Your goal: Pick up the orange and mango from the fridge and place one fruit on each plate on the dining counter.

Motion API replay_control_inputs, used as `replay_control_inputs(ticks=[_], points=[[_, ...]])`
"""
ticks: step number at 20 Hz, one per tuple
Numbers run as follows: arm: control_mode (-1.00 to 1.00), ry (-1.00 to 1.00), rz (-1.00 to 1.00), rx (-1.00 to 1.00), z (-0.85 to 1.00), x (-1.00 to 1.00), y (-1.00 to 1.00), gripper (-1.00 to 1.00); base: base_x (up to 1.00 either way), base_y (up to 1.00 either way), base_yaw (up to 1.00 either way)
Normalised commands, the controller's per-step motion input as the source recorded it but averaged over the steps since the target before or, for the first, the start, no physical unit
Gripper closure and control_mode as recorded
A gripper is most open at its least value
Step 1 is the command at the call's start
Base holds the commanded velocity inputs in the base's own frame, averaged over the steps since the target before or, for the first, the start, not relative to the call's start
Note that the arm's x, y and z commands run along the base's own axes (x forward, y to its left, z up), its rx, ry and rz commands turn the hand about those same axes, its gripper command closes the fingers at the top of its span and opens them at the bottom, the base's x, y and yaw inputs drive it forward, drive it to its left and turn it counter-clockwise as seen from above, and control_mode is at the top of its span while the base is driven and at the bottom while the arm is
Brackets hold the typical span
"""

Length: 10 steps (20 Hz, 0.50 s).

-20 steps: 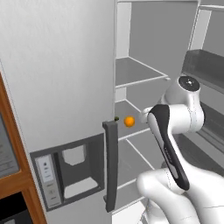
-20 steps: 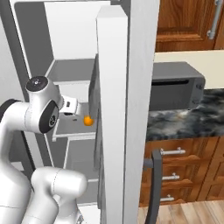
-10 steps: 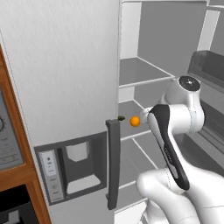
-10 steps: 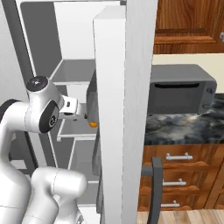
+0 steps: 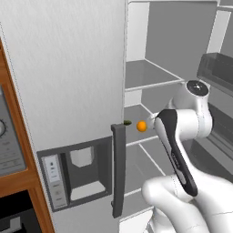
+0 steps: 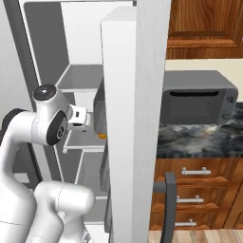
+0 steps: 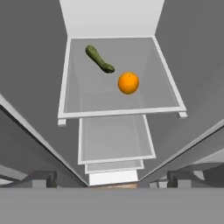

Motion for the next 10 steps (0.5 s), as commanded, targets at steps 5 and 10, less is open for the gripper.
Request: replay_control_inputs(ticks=[5, 10], points=[[-1.0, -0.02, 0.0, 0.0, -0.36, 0.48, -0.14, -1.0, 0.0, 0.0, 0.0], [-1.0, 0.0, 0.0, 0.0, -0.51, 0.67, -0.06, -1.0, 0.0, 0.0, 0.0]])
